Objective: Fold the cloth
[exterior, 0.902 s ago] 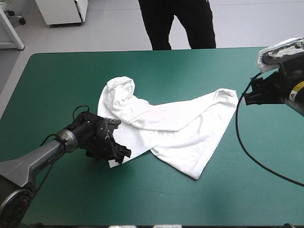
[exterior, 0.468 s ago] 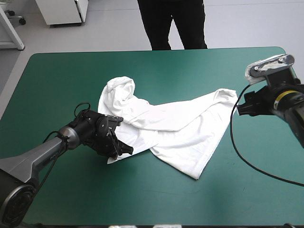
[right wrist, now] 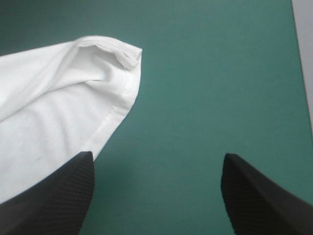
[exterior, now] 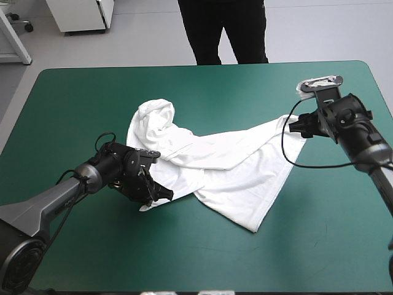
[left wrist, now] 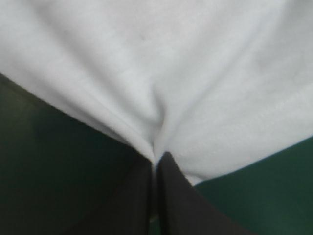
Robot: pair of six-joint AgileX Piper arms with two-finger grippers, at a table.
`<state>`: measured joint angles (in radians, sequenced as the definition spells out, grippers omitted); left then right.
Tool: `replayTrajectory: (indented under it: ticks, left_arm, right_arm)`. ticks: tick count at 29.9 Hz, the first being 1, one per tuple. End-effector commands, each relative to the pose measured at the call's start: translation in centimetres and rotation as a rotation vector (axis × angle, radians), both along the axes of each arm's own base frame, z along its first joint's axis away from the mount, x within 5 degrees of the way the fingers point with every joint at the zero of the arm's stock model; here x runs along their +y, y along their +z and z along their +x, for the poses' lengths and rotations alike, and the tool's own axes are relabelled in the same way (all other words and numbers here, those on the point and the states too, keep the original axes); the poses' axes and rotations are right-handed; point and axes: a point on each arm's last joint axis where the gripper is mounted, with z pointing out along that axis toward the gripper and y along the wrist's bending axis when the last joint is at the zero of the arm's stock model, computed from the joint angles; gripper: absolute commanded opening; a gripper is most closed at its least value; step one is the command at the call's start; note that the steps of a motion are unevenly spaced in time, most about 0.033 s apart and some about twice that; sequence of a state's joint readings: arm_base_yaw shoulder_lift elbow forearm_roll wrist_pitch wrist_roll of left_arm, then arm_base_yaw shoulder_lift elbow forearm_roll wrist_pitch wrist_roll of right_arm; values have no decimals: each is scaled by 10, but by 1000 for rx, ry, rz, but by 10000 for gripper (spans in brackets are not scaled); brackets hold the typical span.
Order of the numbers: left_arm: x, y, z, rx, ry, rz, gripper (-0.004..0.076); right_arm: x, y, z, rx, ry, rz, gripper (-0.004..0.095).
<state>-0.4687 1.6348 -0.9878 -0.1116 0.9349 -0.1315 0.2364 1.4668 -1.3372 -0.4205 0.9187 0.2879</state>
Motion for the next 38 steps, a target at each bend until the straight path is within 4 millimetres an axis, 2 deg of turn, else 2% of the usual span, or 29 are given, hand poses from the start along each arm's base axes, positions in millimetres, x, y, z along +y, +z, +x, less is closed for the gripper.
replayTrajectory:
  ticks: [1, 11, 16, 25, 27, 30, 36, 38]
  left_arm:
    - [-4, -14, -3, 10, 9, -15, -9]
    - [-3, -9, -5, 11, 10, -21, -9]
    - [-3, -9, -6, 21, 11, -19, -9]
    - [-2, -9, -7, 36, 9, -13, -9]
    - [-2, -9, -8, 42, 8, -10, -9]
    - [-2, -9, -8, 43, 8, -10, -9]
    - [-2, -9, -6, 27, 9, -15, -9]
    - [-3, -8, -4, -3, 8, -22, -9]
  right_arm:
    - [-15, -1, 27, -50, -32, 48, 673]
    - [-30, -29, 93, -2, -56, 190, 672]
    - [-38, -51, 122, 31, -69, 244, 670]
    - [-41, -104, 149, 130, -82, 270, 644]
    - [-40, -114, 151, 159, -87, 273, 599]
    - [-38, -126, 153, 191, -75, 288, 464]
    - [-31, -139, 156, 225, 15, 324, -22]
    - [-29, -141, 157, 231, 13, 340, -17]
